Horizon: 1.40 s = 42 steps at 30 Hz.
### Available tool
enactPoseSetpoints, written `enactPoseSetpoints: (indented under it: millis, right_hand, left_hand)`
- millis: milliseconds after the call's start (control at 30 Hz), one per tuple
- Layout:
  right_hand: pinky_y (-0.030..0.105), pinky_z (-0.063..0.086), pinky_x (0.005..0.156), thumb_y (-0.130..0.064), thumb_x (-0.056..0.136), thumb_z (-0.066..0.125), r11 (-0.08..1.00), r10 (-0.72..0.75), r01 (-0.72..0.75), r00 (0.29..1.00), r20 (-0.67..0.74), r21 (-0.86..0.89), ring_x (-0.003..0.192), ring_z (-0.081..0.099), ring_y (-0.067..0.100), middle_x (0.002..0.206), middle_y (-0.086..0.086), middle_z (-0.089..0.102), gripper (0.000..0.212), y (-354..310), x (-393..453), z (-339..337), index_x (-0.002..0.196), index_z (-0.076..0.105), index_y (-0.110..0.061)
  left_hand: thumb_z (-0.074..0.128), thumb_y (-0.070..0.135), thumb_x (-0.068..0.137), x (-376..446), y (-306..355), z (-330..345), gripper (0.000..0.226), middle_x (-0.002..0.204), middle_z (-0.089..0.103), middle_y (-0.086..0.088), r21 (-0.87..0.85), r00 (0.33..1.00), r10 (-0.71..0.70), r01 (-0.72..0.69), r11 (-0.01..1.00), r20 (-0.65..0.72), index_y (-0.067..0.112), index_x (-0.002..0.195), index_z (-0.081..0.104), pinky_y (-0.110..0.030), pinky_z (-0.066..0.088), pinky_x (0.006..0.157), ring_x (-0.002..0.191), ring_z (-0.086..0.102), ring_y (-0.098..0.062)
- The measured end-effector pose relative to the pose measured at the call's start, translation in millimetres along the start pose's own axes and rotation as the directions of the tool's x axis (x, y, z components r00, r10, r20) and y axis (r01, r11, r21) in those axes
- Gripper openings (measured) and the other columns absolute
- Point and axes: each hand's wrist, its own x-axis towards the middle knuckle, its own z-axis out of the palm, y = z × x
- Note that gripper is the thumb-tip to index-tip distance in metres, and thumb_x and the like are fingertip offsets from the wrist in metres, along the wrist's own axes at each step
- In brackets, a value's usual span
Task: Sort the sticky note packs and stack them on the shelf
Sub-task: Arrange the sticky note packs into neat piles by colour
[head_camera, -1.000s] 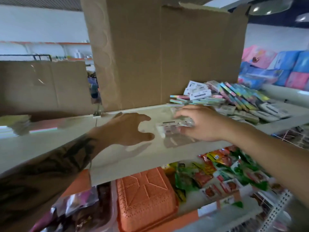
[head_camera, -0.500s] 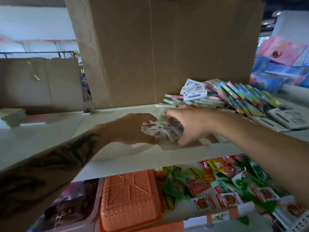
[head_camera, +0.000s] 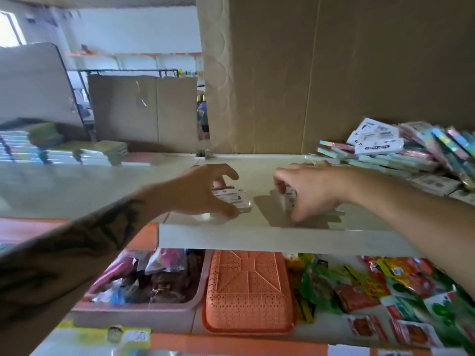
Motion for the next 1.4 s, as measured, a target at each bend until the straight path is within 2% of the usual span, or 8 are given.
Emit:
enactPoseSetpoints:
  millis: [233, 367, 533, 633, 833, 1000, 1233, 1400]
  right_hand:
    - [0.049, 0.057, 0.08, -0.033, 0.067, 0.082, 0.978, 0.0, 0.005, 1.0, -0.025, 0.209, 0.086, 0.062, 0.019, 0.105, -0.003, 0.06, 0.058, -55, 31, -12, 0.112, 0.047, -0.035]
    - [0.041, 0.054, 0.092, -0.043, 0.063, 0.091, 0.98, 0.075, -0.071, 0.997, -0.015, 0.183, 0.104, 0.062, 0.015, 0.121, -0.008, 0.059, 0.078, -72, 38, -21, 0.125, 0.043, -0.045]
    - [0.044, 0.058, 0.09, -0.049, 0.053, 0.097, 0.954, 0.131, -0.11, 0.99, -0.057, 0.278, 0.102, 0.067, 0.008, 0.119, -0.016, 0.061, 0.072, -104, 50, -45, 0.107, 0.049, -0.043]
    - [0.039, 0.054, 0.093, -0.045, 0.061, 0.096, 0.957, 0.083, -0.053, 0.992, -0.094, 0.285, 0.105, 0.061, 0.002, 0.116, -0.019, 0.059, 0.062, -153, 69, -57, 0.104, 0.052, -0.039]
    - [0.031, 0.05, 0.077, -0.05, 0.067, 0.092, 0.965, -0.046, 0.081, 0.989, -0.144, 0.249, 0.089, 0.059, -0.002, 0.104, -0.021, 0.061, 0.048, -262, 130, -54, 0.101, 0.061, -0.034]
    - [0.03, 0.051, 0.085, -0.057, 0.065, 0.09, 0.962, -0.105, 0.144, 0.98, -0.171, 0.233, 0.095, 0.06, 0.003, 0.108, -0.018, 0.066, 0.051, -318, 172, -43, 0.104, 0.065, -0.033]
    - [0.038, 0.049, 0.097, -0.064, 0.067, 0.086, 0.948, -0.175, 0.218, 0.966, -0.19, 0.233, 0.112, 0.058, 0.012, 0.117, -0.014, 0.064, 0.055, -342, 191, -40, 0.109, 0.063, -0.038]
    - [0.029, 0.048, 0.093, -0.048, 0.076, 0.087, 0.869, -0.266, 0.398, 0.877, -0.4, 0.295, 0.108, 0.059, 0.002, 0.114, -0.021, 0.066, 0.048, -366, 195, -30, 0.116, 0.065, -0.034]
  left_hand:
    - [0.09, 0.053, 0.067, -39, -72, -33, 0.074, 0.111, 0.061, 0.015, -0.015, 0.998, -0.033, 0.033, 0.999, -0.045, 0.041, 0.13, 0.055, -0.044, 0.047, 0.101, 0.106, 0.058, -0.018]
    - [0.09, 0.051, 0.067, -59, -119, -57, 0.073, 0.112, 0.061, 0.014, -0.012, 0.998, -0.033, 0.033, 0.999, -0.046, 0.041, 0.13, 0.055, -0.039, 0.047, 0.099, 0.106, 0.058, -0.016]
    - [0.091, 0.05, 0.067, -81, -173, -81, 0.071, 0.109, 0.06, 0.019, -0.025, 0.998, 0.0, -0.002, 1.0, -0.066, 0.043, 0.129, 0.056, -0.033, 0.047, 0.092, 0.103, 0.06, -0.014]
    - [0.091, 0.049, 0.068, -93, -203, -94, 0.072, 0.11, 0.06, 0.017, -0.028, 0.998, 0.027, -0.029, 0.999, -0.058, 0.041, 0.13, 0.057, -0.035, 0.047, 0.094, 0.103, 0.059, -0.015]
    - [0.09, 0.052, 0.068, -121, -267, -120, 0.069, 0.111, 0.06, 0.019, -0.011, 0.998, 0.036, -0.037, 0.999, -0.041, 0.043, 0.128, 0.058, -0.027, 0.043, 0.081, 0.102, 0.057, -0.011]
    - [0.09, 0.049, 0.068, -142, -306, -142, 0.062, 0.109, 0.062, 0.02, -0.009, 0.998, 0.017, -0.017, 1.0, -0.053, 0.042, 0.123, 0.063, -0.032, 0.047, 0.091, 0.101, 0.058, -0.011]
    - [0.086, 0.044, 0.073, -162, -337, -146, 0.052, 0.106, 0.065, 0.022, -0.031, 0.993, -0.005, 0.001, 1.0, -0.114, 0.041, 0.121, 0.066, -0.01, 0.041, 0.078, 0.097, 0.06, 0.0]
    - [0.077, 0.062, 0.073, -158, -334, -145, 0.046, 0.1, 0.074, 0.012, -0.263, 0.993, -0.015, -0.017, 0.965, -0.12, 0.036, 0.11, 0.073, -0.03, 0.049, 0.081, 0.095, 0.067, -0.011]
